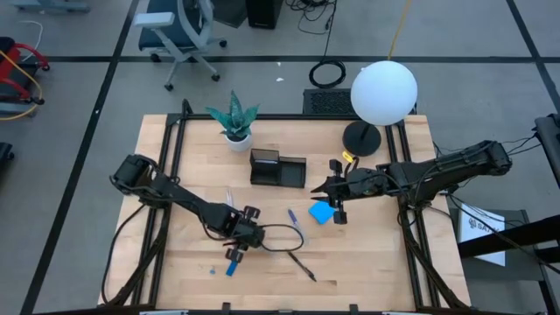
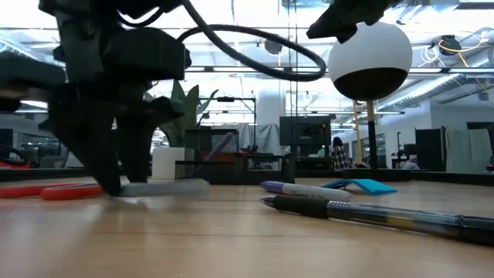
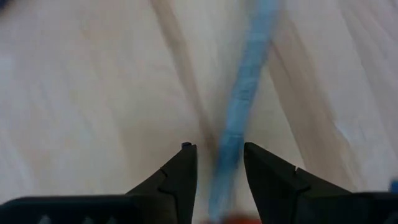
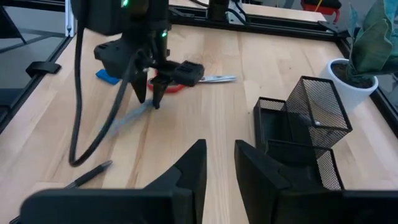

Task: Pick and place office supplies into organizer
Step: Put the gray marker into the black desk organizer

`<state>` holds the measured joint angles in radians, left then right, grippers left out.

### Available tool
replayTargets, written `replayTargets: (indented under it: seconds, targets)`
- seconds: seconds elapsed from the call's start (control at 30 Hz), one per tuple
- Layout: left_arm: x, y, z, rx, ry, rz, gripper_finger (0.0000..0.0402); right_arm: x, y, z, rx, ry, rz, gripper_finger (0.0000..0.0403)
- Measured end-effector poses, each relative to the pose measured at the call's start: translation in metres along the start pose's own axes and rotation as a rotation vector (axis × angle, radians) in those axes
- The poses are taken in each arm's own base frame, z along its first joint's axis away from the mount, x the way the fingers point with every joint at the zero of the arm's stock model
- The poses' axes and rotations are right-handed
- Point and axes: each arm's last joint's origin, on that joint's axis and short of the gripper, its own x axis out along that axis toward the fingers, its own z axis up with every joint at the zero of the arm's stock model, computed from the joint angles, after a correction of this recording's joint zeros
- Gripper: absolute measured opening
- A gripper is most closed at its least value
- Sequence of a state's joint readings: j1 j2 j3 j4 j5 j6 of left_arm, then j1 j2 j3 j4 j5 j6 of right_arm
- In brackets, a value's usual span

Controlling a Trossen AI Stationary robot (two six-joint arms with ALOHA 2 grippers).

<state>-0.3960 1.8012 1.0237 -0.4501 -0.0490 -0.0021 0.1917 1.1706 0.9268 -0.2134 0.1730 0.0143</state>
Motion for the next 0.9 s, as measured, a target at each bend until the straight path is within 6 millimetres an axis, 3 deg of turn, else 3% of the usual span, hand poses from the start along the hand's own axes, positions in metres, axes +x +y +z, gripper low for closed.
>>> replayTargets:
  seconds: [0.3,0.4,0.6,0.9]
  targets:
    - [0.010,0.013,0.000,-0.043,0.014,-0.030,0.0151,0.000,0.000,0.001,0.001,-0.006,-0.005,0.0073]
    - [0.010,0.016,0.000,-0.062,0.009,-0.029,0.0129,0.000,0.000,0.001,-0.002,-0.006,-0.005,0.0073]
    - [0.010,0.016,0.000,-0.050,0.010,-0.020,0.0047,0.000,0.000,0.001,-0.002,-0.008,-0.006,0.0073]
    - [0.005,0.019,0.010,-0.043,0.005,-0.007,0.0043,0.000,0.000,0.001,-0.010,-0.010,-0.008,0.0073]
